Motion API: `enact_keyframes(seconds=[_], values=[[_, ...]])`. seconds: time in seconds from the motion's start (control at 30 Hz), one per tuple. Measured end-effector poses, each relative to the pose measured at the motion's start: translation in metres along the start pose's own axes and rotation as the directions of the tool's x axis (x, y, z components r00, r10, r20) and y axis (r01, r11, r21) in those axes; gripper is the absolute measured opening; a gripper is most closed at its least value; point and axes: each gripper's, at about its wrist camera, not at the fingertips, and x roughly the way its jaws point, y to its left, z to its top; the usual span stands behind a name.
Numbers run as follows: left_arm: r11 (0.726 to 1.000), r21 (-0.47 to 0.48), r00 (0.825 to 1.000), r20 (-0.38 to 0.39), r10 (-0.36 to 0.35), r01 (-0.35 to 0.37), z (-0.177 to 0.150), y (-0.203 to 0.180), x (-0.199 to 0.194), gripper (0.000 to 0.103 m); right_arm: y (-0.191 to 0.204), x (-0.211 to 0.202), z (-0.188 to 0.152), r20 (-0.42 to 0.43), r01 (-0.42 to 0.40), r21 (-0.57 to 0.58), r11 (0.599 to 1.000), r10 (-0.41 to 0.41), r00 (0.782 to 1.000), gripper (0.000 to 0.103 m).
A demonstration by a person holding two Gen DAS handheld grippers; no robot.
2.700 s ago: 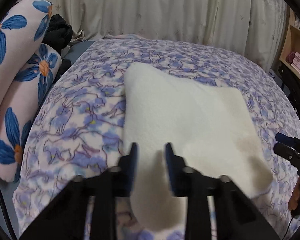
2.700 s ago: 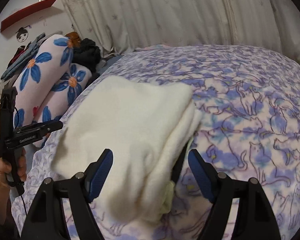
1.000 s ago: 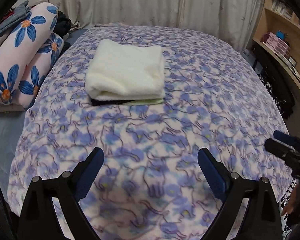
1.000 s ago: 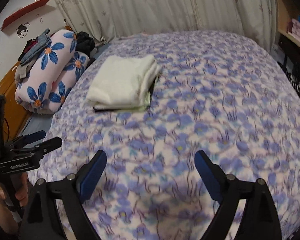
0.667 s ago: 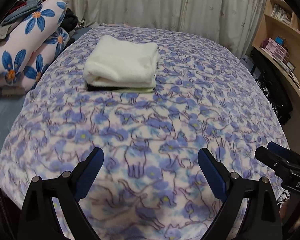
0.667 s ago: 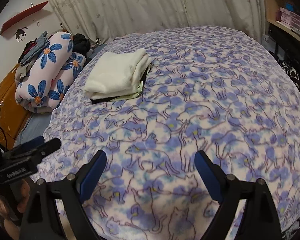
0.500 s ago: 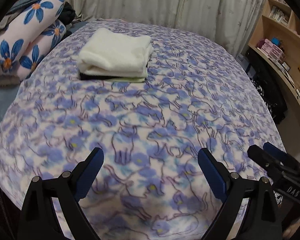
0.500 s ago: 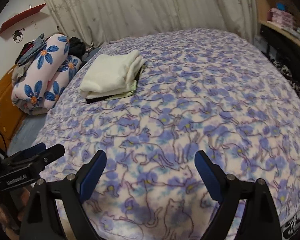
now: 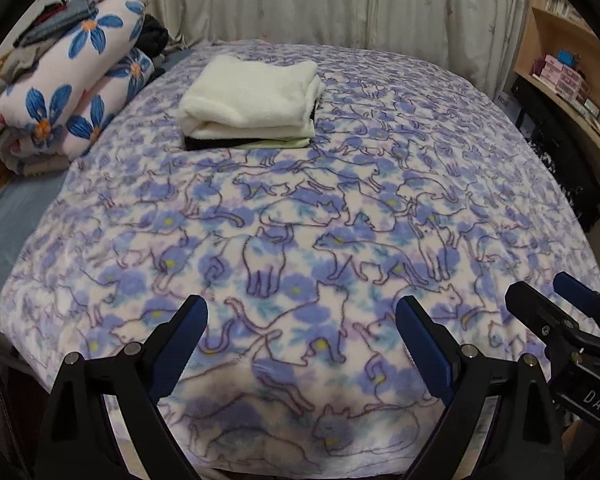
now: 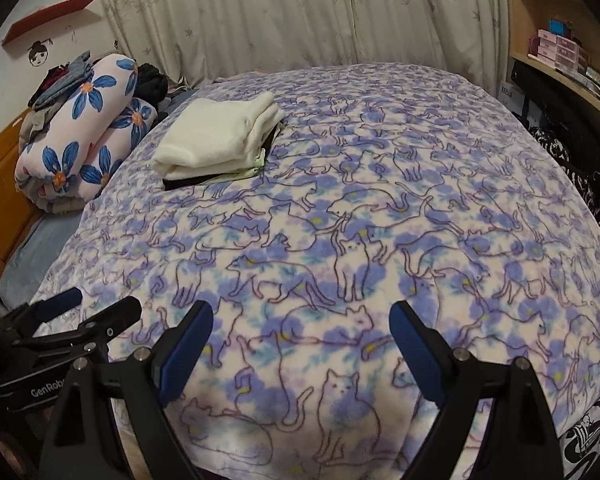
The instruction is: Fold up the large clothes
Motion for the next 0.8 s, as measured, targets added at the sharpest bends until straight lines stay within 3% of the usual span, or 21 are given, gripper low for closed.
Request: enact_keyframes(seconds=[0.8], values=[[1.0,0.011,1.0,-0.021,-0.006,0.007,0.002,-0.001,0.006,0.094,-0.008,0.012,-0.007,-0.025,-0.014,0.001,1.0,0.014,1.0,0.09]])
